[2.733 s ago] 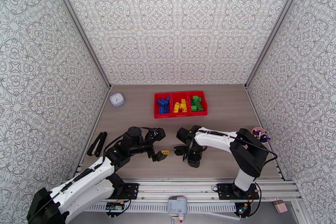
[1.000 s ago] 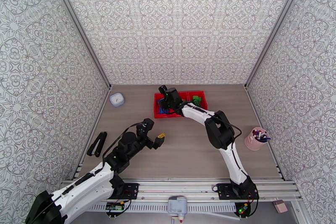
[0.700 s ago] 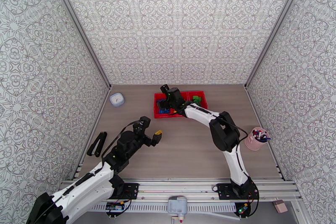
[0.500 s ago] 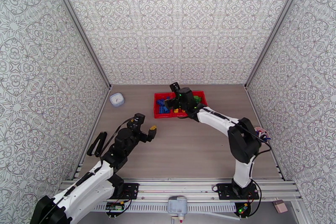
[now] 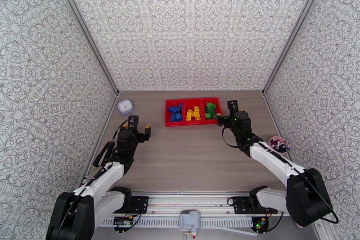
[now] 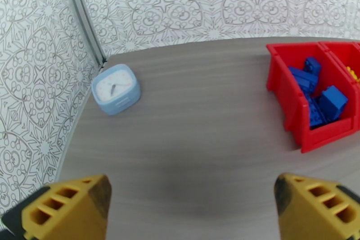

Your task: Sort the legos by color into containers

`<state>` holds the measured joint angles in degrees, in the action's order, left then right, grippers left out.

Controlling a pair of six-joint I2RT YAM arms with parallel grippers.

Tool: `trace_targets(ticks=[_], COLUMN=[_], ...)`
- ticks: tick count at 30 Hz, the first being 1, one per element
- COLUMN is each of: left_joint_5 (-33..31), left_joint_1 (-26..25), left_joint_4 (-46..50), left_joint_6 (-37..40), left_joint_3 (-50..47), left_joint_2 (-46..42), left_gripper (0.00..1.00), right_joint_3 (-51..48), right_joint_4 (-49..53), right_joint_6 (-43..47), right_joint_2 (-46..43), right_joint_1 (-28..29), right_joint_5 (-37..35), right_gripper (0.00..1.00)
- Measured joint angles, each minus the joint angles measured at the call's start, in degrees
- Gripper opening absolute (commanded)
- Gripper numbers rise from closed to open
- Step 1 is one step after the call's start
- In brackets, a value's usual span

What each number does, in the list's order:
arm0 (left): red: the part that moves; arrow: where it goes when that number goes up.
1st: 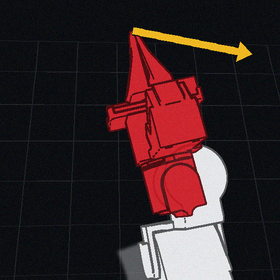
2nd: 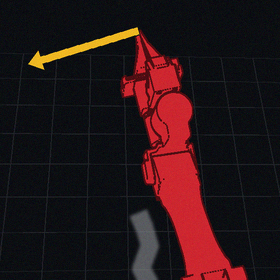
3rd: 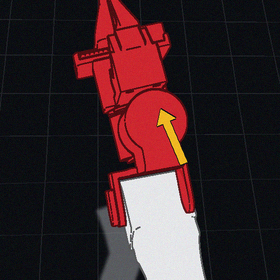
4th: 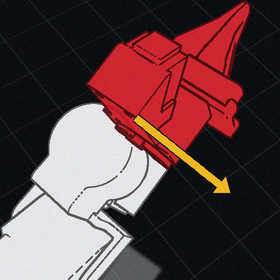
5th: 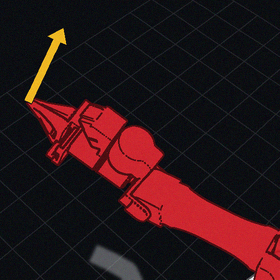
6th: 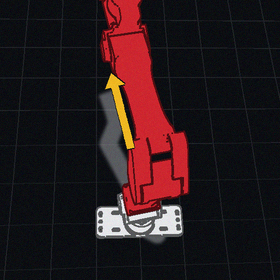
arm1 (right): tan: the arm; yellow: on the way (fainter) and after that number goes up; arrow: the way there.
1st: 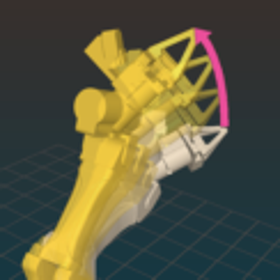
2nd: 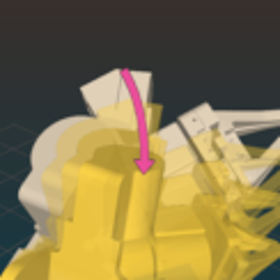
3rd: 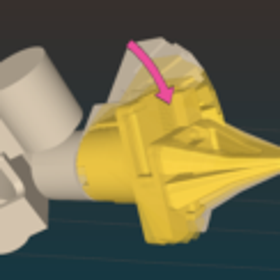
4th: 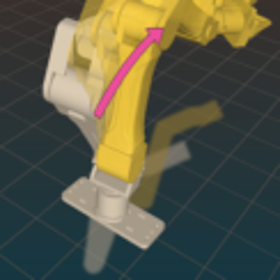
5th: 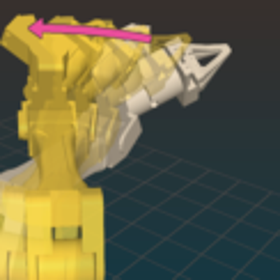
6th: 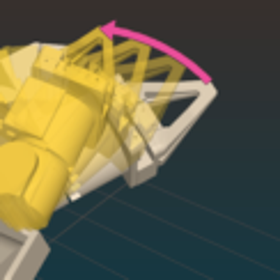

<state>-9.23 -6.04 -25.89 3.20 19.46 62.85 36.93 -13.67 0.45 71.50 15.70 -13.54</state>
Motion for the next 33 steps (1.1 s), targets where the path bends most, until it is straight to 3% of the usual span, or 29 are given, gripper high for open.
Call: trace_targets(ticks=[11,24,33], left_joint_5=[5.3,8.8,9.5], left_joint_1=[5.4,9.5,9.9], left_joint_4=[-11.7,-17.6,-19.8], left_joint_6=[-0.4,-1.7,-2.3], left_joint_3=[-1.0,1.6,2.3], left_joint_2=[10.1,20.4,24.7], left_gripper=[1.0,1.0,1.0], right_joint_3=[-10.3,-11.0,-12.6], right_joint_4=[-12.5,-24.5,-30.1], right_joint_6=[-0.1,-1.3,-1.7], right_joint_2=[2.8,12.7,14.1], right_joint_1=[-10.2,-14.1,-14.7], right_joint_5=[1.6,6.6,9.9], right_gripper=[1.0,1.0,1.0])
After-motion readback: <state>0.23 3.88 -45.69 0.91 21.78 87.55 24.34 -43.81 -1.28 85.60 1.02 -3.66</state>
